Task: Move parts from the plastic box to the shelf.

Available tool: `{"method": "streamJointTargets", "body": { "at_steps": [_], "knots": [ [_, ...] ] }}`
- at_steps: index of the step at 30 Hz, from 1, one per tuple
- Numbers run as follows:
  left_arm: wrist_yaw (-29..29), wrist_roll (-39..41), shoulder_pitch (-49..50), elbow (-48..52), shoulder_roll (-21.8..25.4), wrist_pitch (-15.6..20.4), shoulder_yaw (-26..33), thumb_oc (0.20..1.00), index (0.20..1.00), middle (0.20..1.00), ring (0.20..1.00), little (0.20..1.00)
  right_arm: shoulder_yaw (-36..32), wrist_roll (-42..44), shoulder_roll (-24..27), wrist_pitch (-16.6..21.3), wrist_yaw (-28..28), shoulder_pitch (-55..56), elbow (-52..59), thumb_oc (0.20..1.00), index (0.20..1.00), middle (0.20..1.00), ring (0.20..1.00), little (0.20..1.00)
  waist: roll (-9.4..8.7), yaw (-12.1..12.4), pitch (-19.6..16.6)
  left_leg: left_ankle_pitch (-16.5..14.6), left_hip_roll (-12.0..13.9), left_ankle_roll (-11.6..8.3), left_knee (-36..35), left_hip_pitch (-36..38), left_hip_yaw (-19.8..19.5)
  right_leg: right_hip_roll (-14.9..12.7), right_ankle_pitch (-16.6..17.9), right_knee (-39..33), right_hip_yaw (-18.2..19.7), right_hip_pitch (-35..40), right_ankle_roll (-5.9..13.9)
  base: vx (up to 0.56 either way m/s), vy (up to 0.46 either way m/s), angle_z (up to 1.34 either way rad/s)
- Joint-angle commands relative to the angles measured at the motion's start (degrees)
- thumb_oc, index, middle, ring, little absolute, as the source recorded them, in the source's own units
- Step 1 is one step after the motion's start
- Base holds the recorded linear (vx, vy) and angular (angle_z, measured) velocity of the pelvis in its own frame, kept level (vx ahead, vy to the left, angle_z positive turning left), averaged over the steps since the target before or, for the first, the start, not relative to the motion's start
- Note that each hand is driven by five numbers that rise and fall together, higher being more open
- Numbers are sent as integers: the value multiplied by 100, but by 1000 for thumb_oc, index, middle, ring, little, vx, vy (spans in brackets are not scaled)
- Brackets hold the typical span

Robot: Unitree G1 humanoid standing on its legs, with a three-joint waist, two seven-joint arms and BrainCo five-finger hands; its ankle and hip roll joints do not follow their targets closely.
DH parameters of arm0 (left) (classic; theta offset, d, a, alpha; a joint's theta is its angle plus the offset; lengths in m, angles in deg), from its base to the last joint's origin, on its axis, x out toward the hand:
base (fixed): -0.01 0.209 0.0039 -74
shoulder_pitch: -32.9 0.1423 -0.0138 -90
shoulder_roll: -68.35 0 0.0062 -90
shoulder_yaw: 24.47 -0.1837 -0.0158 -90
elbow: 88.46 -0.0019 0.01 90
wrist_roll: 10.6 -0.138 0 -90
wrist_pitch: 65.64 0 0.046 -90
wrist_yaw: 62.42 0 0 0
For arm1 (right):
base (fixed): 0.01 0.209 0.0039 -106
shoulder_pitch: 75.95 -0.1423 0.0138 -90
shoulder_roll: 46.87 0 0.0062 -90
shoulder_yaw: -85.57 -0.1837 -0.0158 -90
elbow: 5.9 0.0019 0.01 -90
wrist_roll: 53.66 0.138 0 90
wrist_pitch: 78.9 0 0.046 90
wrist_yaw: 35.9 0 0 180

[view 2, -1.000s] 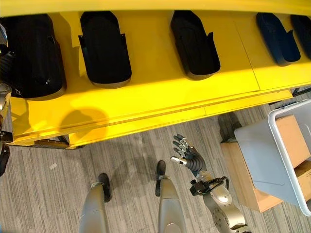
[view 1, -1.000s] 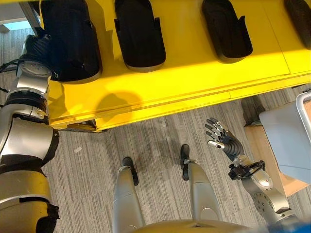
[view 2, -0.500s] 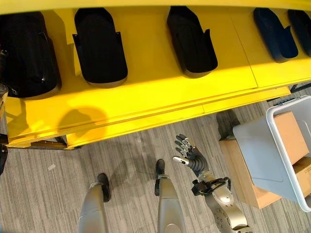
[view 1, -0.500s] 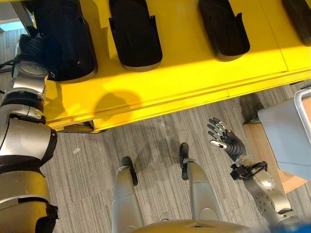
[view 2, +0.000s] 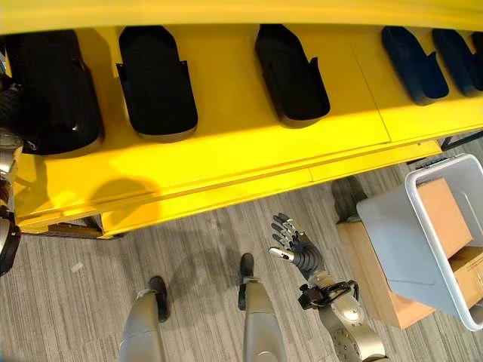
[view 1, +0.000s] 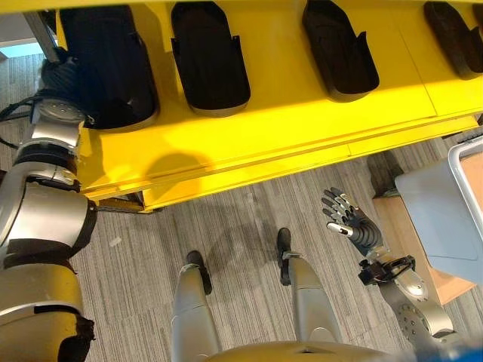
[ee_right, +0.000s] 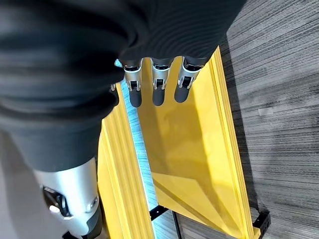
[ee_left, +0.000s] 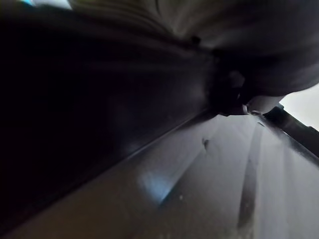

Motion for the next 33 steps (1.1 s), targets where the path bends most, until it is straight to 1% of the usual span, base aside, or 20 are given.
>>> {"method": "streamJointTargets", "body": {
  "at_steps": [1,11,22,24,29,30,33],
  "knots": [
    [-207,126,-467,-234,-453,160,187,200,200,200,200,200,-128,240,636,182,-61,56,299,1000,1000,1000,1000,1000,339,-228,172,383,508,-476,-325,262,-443,-147,51,458,290,-33,199,1,-7,-8],
    [-185,191,-488,-215,-652,198,224,200,200,200,200,200,-126,238,698,168,-66,86,255,1000,1000,1000,1000,1000,391,-263,171,364,530,-482,-314,300,-422,-109,42,526,364,-92,182,-2,-4,-6],
    [-247,567,-285,-193,-651,244,510,200,200,200,200,200,-181,214,675,133,-79,239,202,1000,1000,1000,1000,1000,420,-234,142,358,524,-476,-274,223,-431,-97,21,578,348,-152,162,1,-6,-2],
    [-258,592,-226,-174,-617,255,547,200,200,200,200,200,-197,215,681,136,-85,262,196,1000,1000,1000,1000,1000,424,-213,147,355,519,-476,-249,206,-438,-99,15,589,347,-149,160,0,0,0],
    [-303,717,81,-28,-316,298,722,200,200,200,200,200,-220,175,684,148,-77,227,168,1000,1000,1000,1000,1000,454,-85,176,343,461,-453,-228,262,-468,-141,-16,622,316,-23,162,1,3,1],
    [-303,716,84,-26,-314,298,725,200,200,200,200,200,-218,175,685,149,-77,225,167,1000,1000,1000,1000,1000,454,-87,179,343,460,-453,-230,266,-468,-142,-16,621,316,-18,162,1,19,4],
    [-289,1059,213,399,-198,569,702,200,200,200,200,200,-218,149,714,187,-54,113,125,1000,1000,1000,1000,1000,459,-29,225,347,417,-442,-232,359,-475,-189,-27,631,286,109,165,-3,25,14]
  ]
}}
